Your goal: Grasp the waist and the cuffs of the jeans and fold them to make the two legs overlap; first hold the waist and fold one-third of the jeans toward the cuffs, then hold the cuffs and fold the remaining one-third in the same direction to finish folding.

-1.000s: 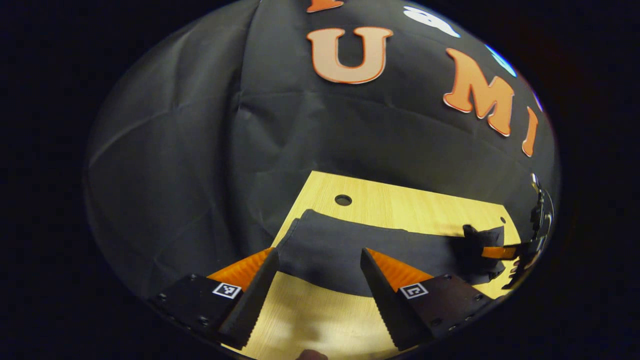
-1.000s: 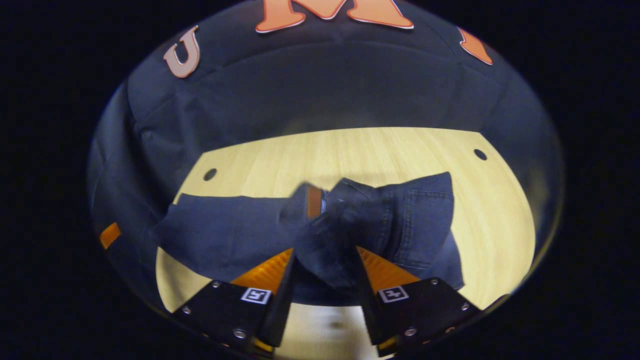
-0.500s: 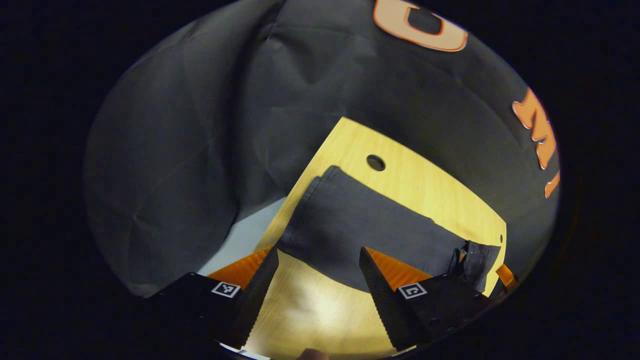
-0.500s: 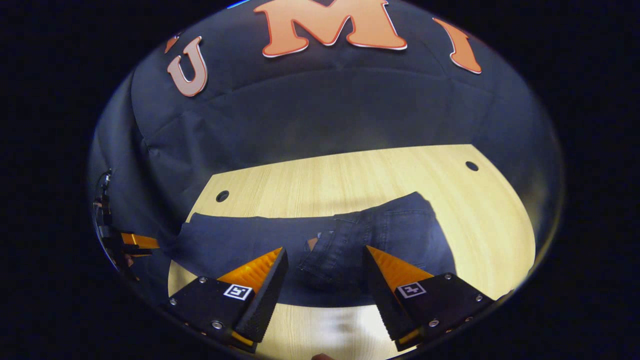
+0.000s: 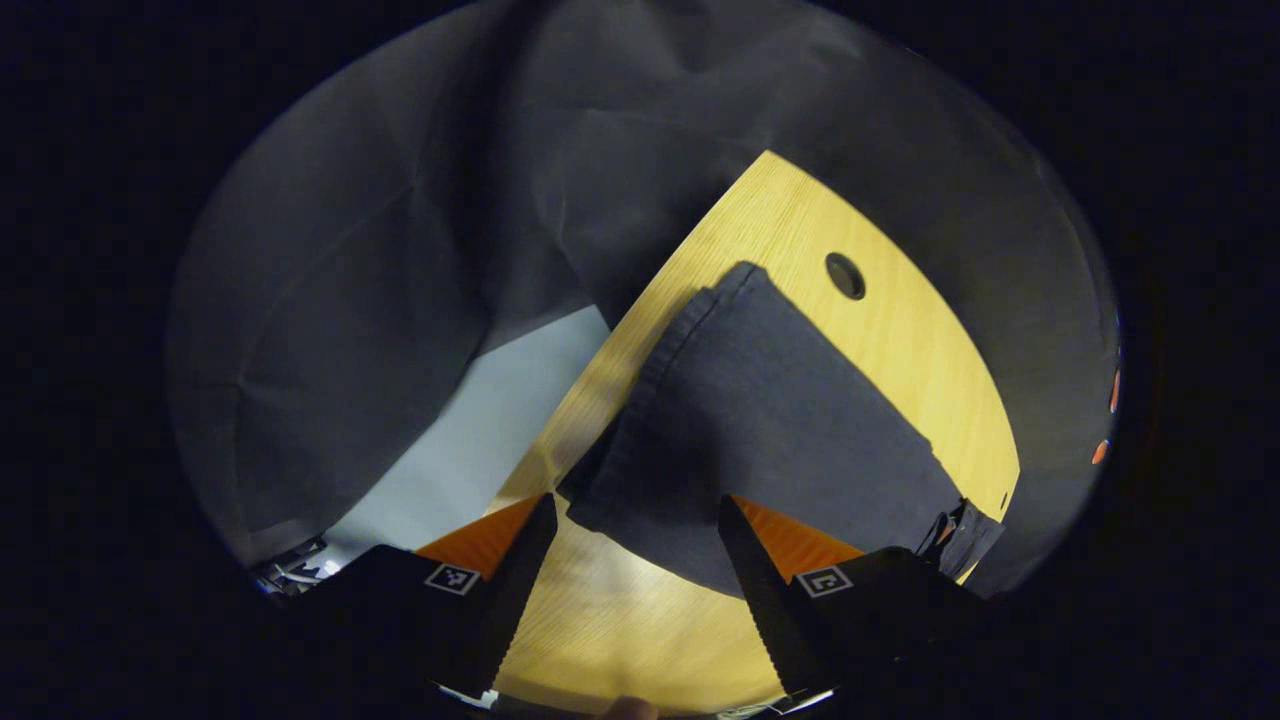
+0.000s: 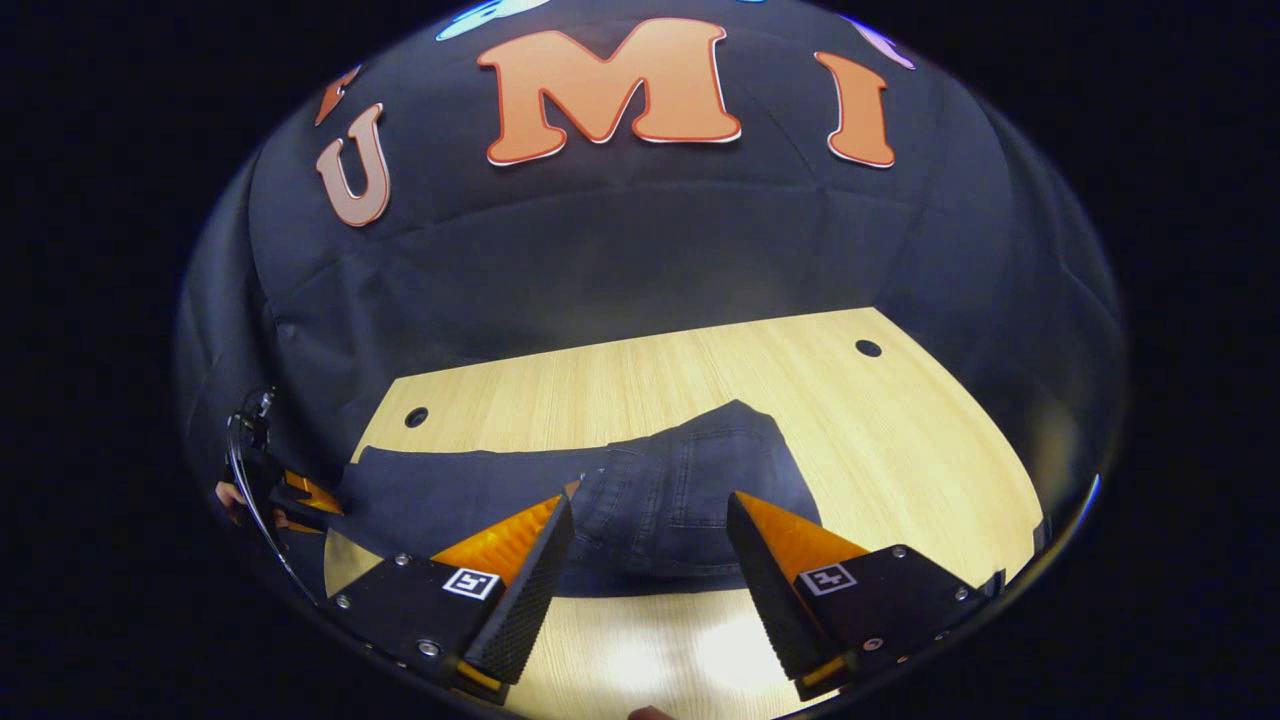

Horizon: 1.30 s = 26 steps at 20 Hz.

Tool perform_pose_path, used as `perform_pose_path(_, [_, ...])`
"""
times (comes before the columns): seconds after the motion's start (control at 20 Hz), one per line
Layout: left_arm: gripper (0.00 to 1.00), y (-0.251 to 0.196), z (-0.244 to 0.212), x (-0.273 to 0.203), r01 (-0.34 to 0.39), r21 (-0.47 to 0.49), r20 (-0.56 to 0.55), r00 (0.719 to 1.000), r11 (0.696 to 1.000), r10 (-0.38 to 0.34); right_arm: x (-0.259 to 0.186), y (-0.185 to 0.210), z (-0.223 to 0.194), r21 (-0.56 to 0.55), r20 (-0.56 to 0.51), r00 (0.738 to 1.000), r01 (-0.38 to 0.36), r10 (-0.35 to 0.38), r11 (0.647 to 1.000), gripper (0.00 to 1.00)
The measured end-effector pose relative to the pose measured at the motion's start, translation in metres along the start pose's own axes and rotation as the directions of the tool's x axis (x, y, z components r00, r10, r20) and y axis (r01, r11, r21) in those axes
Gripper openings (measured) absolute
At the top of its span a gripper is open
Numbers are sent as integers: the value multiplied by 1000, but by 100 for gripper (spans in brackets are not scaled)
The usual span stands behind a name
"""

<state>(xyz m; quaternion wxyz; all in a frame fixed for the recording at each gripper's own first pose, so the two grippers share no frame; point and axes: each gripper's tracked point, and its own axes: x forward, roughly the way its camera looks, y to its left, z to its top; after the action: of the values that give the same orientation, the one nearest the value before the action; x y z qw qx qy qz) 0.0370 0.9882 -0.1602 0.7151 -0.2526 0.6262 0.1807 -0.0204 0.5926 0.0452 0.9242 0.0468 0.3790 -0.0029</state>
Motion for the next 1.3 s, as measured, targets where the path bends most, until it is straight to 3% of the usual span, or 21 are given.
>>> perform_pose_path(0.3, [98,1,-3,17,-77,-41,-31,997,996,76,-10,-8,6,-1,16,1000,-10,10,1000,94])
perform_pose_path(0.4, [98,4,-5,22,-144,-28,-28,989,989,143,-9,-11,8,1,17,1000,-18,18,1000,94])
perform_pose_path(0.6, [95,-2,-2,21,-154,-23,13,988,988,154,-10,-16,13,-19,29,999,-40,41,999,94])
perform_pose_path(0.7, [87,-12,-1,26,-132,14,59,990,991,131,-11,-22,13,-39,31,998,-48,49,998,94])
perform_pose_path(0.75, [67,-22,0,30,-97,53,97,991,994,91,-12,-26,14,-48,33,998,-52,54,997,94])
perform_pose_path(0.85, [26,-27,0,24,-116,123,160,982,986,96,-15,-34,14,-61,36,998,-57,59,997,94])
perform_pose_path(1.0, [12,-30,-4,25,-70,81,161,985,994,56,-19,-48,20,-70,48,997,-63,66,996,94])
perform_pose_path(1.15, [11,-46,10,4,13,106,245,969,994,-39,-19,-62,25,-77,63,996,-55,60,996,94])
perform_pose_path(1.3, [11,-66,14,-26,41,160,338,937,986,-93,-19,-67,28,-74,71,995,-59,64,996,94])
